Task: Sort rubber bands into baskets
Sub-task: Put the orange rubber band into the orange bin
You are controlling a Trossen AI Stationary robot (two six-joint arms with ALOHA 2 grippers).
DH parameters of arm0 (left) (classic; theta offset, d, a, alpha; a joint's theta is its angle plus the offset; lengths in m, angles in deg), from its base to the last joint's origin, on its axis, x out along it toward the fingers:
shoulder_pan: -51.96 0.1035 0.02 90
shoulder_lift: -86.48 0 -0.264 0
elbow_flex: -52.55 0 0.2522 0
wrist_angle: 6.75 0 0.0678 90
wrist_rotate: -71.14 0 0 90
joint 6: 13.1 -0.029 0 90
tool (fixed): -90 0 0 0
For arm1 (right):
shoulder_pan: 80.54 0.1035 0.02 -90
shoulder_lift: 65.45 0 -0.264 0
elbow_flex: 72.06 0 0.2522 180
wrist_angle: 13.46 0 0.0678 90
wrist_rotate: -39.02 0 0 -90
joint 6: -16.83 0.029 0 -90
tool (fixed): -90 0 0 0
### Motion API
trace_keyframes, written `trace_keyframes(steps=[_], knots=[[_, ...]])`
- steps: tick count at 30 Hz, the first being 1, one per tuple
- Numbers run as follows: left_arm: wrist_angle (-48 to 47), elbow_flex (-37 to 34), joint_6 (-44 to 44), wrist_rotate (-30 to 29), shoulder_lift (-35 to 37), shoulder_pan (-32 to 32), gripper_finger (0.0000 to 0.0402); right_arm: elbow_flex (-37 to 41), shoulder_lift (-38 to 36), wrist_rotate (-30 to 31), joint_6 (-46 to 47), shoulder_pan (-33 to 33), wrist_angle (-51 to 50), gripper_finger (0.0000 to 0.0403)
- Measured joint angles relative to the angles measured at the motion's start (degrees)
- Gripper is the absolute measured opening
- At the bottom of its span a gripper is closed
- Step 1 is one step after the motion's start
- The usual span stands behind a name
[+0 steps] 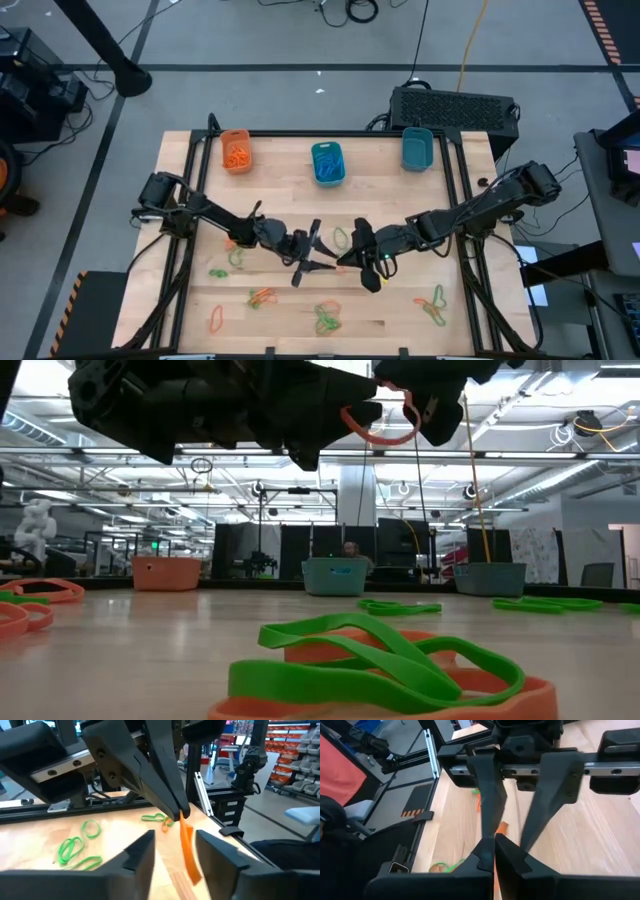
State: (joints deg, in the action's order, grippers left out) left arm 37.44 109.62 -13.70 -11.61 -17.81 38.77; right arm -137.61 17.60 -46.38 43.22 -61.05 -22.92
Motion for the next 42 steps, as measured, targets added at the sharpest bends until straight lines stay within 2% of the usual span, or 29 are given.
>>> trace_keyframes(steps=[4, 6, 13, 19, 22, 26, 30, 34, 38, 42], knots=[[-0.31, 0.00, -1.26, 0.02, 0.00, -0.02, 0.0042, 0.00, 0.00, 0.00, -0.08, 0.00, 0.20, 0.0000], [-0.46, 0.00, -1.22, 0.02, 0.00, 0.06, 0.0013, 0.00, 0.00, 0.09, -0.08, 0.00, 0.21, 0.0002], [-0.61, -0.02, -1.22, 0.02, 0.00, 0.09, 0.0004, 0.00, -0.04, 3.79, -0.41, -0.38, -1.12, 0.0047], [-4.98, -0.09, 0.15, -2.36, 3.34, 0.81, 0.0003, 0.00, -0.30, 5.95, -1.09, -1.24, -8.90, 0.0105], [-14.67, -0.15, 0.70, -7.75, 8.63, 2.37, 0.0002, 0.00, -0.33, 6.16, -1.88, -1.68, -11.96, 0.0129], [-34.87, -0.24, 0.70, -19.98, 16.41, 4.94, 0.0001, 0.00, -0.33, 7.71, -1.85, -2.19, -15.33, 0.0149], [-55.58, -0.22, 1.46, -31.03, 24.96, 9.03, 0.0001, 0.00, -0.33, 12.58, -0.01, -1.92, -18.57, 0.0157], [-72.18, -0.24, 3.60, -38.93, 31.82, 15.45, 0.0001, 0.00, -0.33, 14.98, 0.38, -1.39, -19.68, 0.0157], [-83.94, -0.24, 7.00, -42.13, 35.44, 24.84, 0.0001, 0.00, -0.33, 15.05, -0.59, -1.38, -19.23, 0.0157], [-88.07, -0.24, 7.70, -42.16, 35.35, 35.48, 0.0000, 0.00, -0.33, 15.04, -0.71, -1.38, -19.33, 0.0157]])
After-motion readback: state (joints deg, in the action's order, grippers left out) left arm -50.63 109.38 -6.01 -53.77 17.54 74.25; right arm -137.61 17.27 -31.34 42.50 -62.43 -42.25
